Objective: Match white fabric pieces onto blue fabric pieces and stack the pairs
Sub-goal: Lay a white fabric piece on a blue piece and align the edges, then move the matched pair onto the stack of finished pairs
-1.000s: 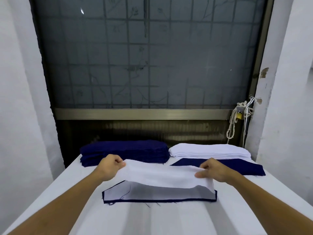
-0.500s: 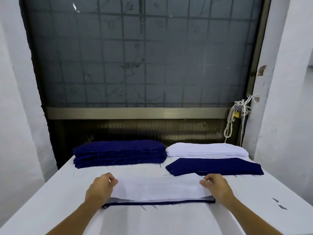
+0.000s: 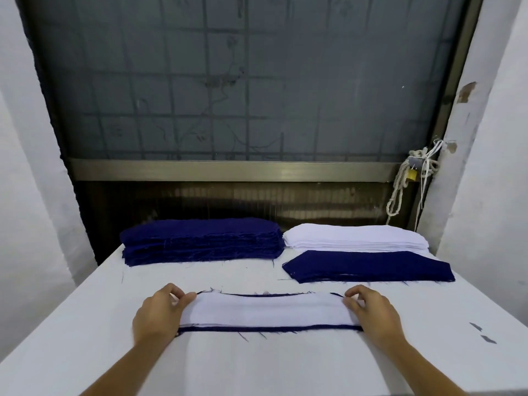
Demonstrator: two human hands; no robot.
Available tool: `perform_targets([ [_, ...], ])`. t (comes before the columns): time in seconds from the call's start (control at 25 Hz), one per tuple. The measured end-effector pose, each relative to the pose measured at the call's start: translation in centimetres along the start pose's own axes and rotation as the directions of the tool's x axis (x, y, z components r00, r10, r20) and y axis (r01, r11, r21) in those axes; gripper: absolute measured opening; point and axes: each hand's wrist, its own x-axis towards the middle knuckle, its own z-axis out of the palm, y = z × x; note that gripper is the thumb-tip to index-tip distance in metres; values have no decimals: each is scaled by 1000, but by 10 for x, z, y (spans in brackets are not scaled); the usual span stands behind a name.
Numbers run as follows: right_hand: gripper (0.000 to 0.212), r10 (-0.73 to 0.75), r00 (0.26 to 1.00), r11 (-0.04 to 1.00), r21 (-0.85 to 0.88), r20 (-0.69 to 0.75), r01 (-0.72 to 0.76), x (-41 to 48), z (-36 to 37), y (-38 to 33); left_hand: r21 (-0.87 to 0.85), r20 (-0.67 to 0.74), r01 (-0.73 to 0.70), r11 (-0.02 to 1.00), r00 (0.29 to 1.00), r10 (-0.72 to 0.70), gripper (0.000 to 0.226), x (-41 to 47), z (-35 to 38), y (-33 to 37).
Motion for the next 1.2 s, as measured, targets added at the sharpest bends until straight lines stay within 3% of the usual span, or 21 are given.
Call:
perform_targets([
  [0.48, 24, -126, 987, 985, -130, -96, 113, -3, 2, 1, -201, -92, -55, 978, 995, 37, 18, 0, 5, -9],
  [0.76, 22, -222, 963, 947, -267, -154, 176, 0, 4, -8, -284, -140, -15, 959, 990, -27, 14, 3, 0, -5],
  [1.04, 18, -279, 951, 952, -170, -132, 255, 58, 12, -72, -293, -94, -161, 942, 986, 139, 16, 71, -31, 22],
  [1.2, 19, -323, 943, 936, -173, -83, 305, 95, 30, -120, -227, -35, -161, 961, 987, 157, 16, 119, -40, 37],
])
